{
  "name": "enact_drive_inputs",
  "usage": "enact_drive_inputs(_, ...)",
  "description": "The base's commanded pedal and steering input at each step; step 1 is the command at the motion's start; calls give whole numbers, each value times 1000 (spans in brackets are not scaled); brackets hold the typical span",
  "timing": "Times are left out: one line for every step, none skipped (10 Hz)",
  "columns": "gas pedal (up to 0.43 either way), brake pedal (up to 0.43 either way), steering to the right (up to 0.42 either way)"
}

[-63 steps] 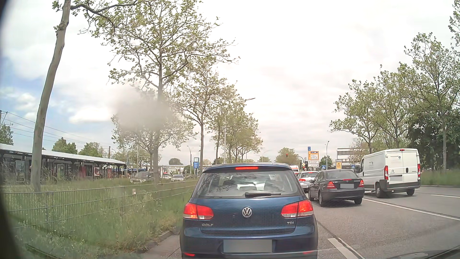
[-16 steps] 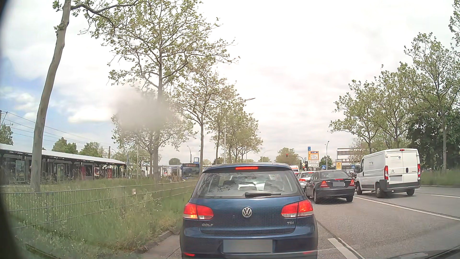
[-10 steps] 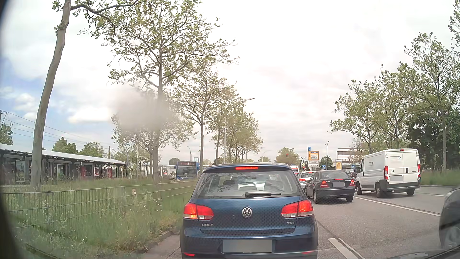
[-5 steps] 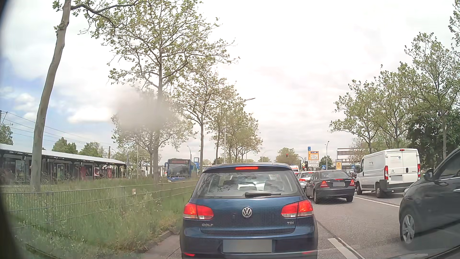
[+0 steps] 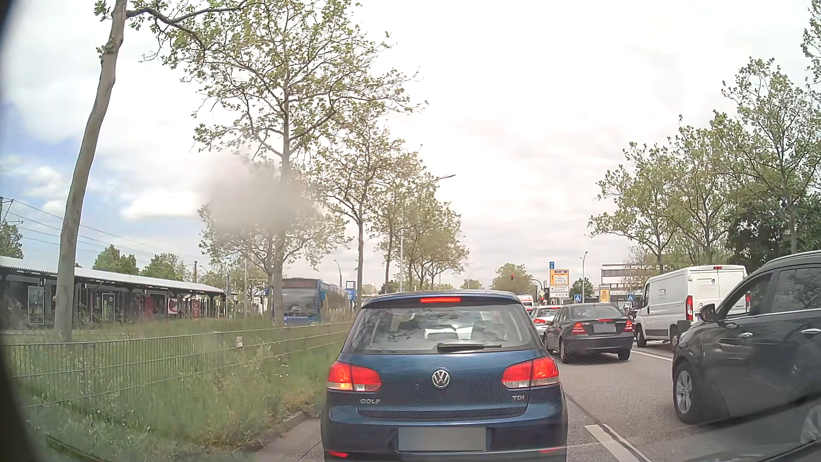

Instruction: Follow the waypoints while adhering to traffic rules and regulations

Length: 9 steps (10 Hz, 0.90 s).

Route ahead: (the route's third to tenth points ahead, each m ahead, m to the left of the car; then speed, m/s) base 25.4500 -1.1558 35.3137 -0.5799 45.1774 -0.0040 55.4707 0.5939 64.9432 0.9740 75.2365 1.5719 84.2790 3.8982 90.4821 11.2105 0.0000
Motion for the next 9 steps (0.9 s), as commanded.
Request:
enact_drive_inputs(0,250,-4)
enact_drive_inputs(0,250,-4)
enact_drive_inputs(0,250,-4)
enact_drive_inputs(0,250,-4)
enact_drive_inputs(0,250,-4)
enact_drive_inputs(0,250,-4)
enact_drive_inputs(0,250,-4)
enact_drive_inputs(0,250,-4)
enact_drive_inputs(0,250,-4)
